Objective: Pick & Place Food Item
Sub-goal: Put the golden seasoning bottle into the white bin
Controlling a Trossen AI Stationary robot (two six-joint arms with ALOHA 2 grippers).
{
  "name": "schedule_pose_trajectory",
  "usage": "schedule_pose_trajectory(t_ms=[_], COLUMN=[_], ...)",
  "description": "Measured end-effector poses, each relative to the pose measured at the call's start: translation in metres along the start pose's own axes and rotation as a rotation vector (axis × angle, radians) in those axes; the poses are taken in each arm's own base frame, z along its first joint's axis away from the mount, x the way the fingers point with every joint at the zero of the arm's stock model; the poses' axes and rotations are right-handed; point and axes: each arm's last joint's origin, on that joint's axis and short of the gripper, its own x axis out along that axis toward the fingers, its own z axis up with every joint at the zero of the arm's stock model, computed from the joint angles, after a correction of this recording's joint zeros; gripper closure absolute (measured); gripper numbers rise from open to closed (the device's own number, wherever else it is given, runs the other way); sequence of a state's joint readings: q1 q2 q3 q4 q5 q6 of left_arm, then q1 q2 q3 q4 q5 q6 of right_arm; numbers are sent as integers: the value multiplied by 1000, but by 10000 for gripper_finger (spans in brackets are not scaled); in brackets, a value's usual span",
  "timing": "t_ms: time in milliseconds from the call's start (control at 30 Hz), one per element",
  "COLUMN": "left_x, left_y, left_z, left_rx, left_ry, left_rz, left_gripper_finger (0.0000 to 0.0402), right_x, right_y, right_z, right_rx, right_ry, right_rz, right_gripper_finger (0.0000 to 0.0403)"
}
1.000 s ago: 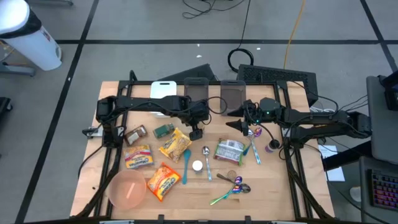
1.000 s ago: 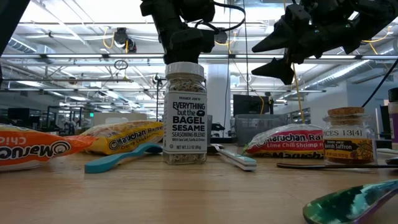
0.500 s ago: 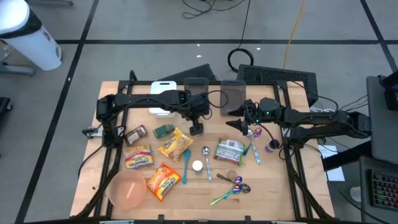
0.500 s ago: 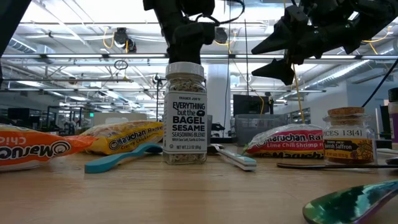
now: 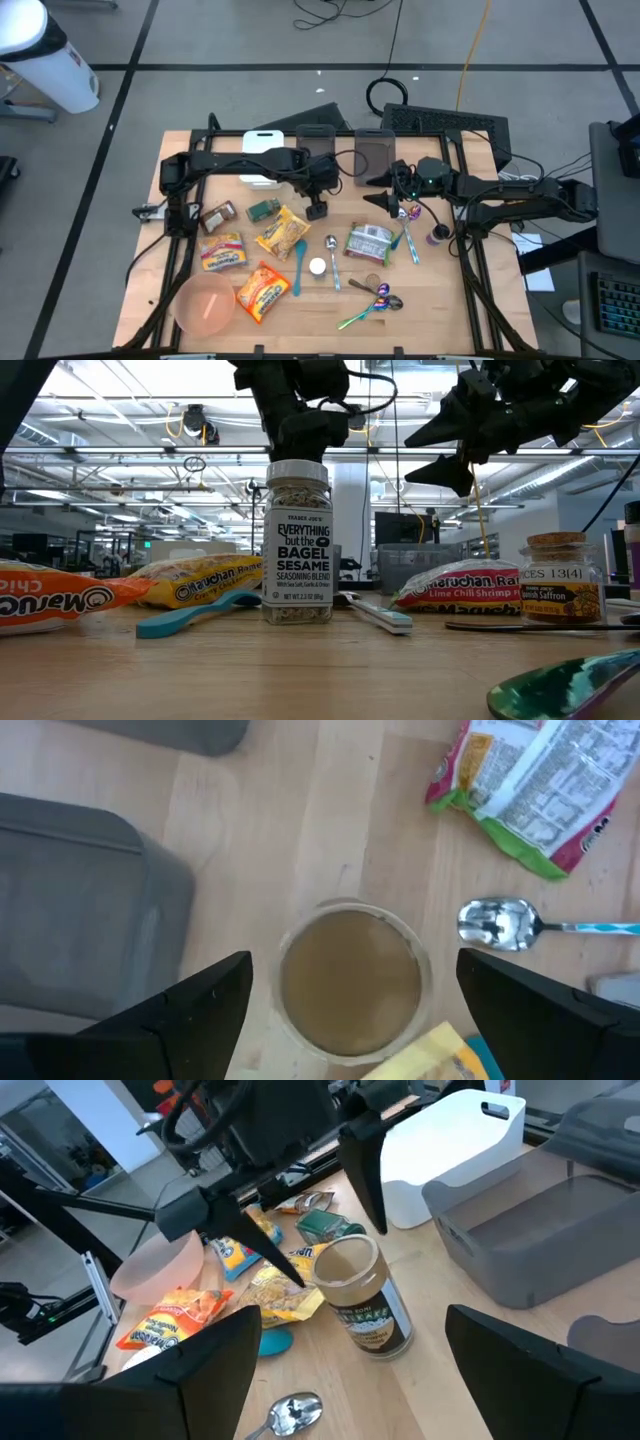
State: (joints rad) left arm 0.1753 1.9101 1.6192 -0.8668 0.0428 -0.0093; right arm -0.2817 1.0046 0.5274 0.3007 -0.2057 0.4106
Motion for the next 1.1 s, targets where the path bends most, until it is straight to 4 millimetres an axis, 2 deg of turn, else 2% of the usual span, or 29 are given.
schedule_pose_trajectory(t_ms=[467,1100], left_x=[26,35], left_y=[1,2], left_z=[-2,-2], left_rx=[-1,-41], left_ry=[69,76], left_rz=[-11,11], left_gripper_finger=[46,44], right_x=[0,0], right_y=[-1,-2], right_z=[-2,-2], right_rx=[4,-26], right_ry=[22,5], right_rz=[-10,-55], right_gripper_finger=[90,90])
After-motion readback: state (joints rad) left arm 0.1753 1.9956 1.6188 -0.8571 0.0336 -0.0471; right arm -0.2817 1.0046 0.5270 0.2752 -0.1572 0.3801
